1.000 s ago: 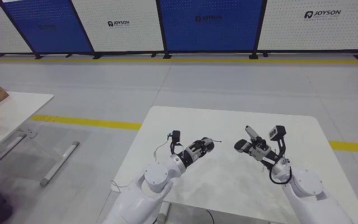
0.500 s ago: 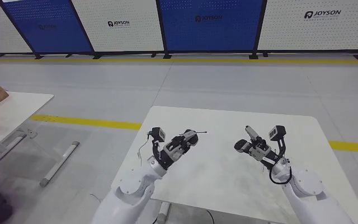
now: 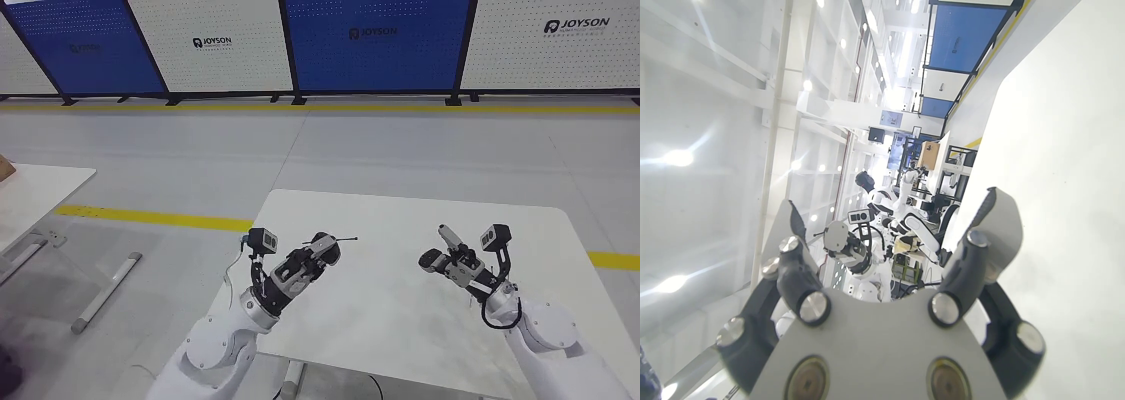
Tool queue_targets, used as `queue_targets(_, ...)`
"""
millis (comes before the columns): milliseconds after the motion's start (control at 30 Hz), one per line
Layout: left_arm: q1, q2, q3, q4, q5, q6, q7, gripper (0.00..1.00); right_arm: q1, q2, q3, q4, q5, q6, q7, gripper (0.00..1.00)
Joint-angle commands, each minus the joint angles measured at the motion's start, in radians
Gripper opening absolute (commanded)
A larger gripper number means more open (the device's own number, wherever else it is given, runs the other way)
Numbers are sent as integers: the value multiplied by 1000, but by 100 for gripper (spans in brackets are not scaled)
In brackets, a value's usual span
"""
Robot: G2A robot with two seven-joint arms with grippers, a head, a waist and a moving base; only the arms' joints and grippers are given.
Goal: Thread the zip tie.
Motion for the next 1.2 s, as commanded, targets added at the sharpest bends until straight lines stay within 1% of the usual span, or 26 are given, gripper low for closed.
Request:
queue_targets(0,0,0,0,0,0,0,0,0,0,0,0,0,0,0,0,100)
queue_targets(33,-1,0,0,0,0,1,3,0,0,0,0,0,0,0,0,100)
queue_targets(133,-14,0,4,-20,18,6,12,0,0,0,0,0,0,0,0,100)
queue_targets(167,-15,1,2,-24,40,19,14,0,0,0,0,0,0,0,0,100)
queue_targets(200,-16,2,3,-28,69,43,26,0,0,0,0,0,0,0,0,100)
queue_targets(267,-24,3,16,-22,114,77,38,0,0,0,0,0,0,0,0,100)
queue_targets(300,-33,3,26,-10,140,93,43,0,0,0,0,0,0,0,0,100)
queue_targets(400,-54,1,59,37,217,100,69,0,0,0,0,0,0,0,0,100)
queue_targets(433,-65,0,75,66,247,108,83,0,0,0,0,0,0,0,0,100)
queue_targets(500,-85,-2,109,115,251,143,72,0,0,0,0,0,0,0,0,100)
queue_targets(533,-103,-3,122,142,264,156,75,0,0,0,0,0,0,0,0,100)
queue_targets(600,-125,-5,149,189,270,172,70,0,0,0,0,0,0,0,0,100)
queue_targets(667,-148,-7,168,234,277,177,81,0,0,0,0,0,0,0,0,100)
queue_targets(767,-169,-10,190,279,280,184,93,0,0,0,0,0,0,0,0,100)
queue_targets(867,-185,-12,201,303,264,191,92,0,0,0,0,0,0,0,0,100)
queue_targets(967,-191,-12,201,299,245,182,85,0,0,0,0,0,0,0,0,100)
queue_targets(1000,-190,-11,196,287,234,172,76,0,0,0,0,0,0,0,0,100)
queue_targets(1067,-183,-9,179,252,220,142,71,0,0,0,0,0,0,0,0,100)
queue_targets(1133,-166,-7,153,206,201,102,80,0,0,0,0,0,0,0,0,100)
queue_targets(1167,-158,-7,140,182,176,84,87,0,0,0,0,0,0,0,0,100)
